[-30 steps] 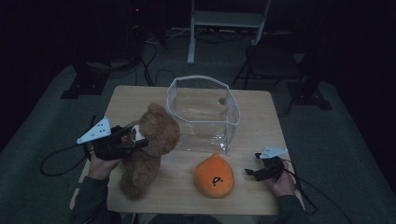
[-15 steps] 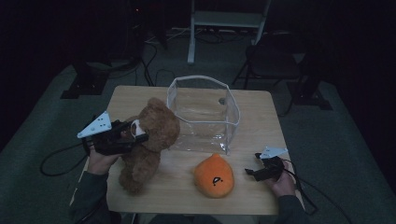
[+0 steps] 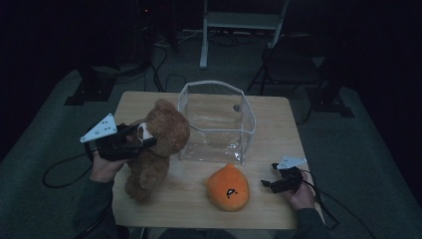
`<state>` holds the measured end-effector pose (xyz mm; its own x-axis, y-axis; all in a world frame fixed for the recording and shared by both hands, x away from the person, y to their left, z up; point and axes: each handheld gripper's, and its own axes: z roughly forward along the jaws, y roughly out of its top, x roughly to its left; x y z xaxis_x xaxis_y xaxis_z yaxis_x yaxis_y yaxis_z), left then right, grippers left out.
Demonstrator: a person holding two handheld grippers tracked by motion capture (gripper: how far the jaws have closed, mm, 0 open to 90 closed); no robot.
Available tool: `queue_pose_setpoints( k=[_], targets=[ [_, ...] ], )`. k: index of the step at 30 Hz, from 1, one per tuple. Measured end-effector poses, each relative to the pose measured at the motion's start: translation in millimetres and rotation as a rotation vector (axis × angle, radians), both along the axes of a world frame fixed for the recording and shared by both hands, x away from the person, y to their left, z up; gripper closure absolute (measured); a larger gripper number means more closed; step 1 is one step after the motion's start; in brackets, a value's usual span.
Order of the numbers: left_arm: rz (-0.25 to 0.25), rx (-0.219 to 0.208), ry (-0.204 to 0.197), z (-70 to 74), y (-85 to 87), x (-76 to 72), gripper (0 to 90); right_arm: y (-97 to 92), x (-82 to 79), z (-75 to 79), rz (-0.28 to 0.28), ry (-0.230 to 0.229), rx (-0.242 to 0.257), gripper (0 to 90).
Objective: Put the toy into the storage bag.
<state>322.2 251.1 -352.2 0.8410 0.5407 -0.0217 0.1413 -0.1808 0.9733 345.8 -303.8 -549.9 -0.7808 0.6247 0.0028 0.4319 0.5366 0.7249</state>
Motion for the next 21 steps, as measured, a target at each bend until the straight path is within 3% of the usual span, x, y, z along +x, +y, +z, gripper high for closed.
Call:
queue_pose_setpoints(
  k=[21],
  targets=[
    [0.008,-0.003,-0.021,14.6,2.1,7.9,40.7,0.2,-0.3,0.0,0.005,0.000,0.001,11.6]
  ],
)
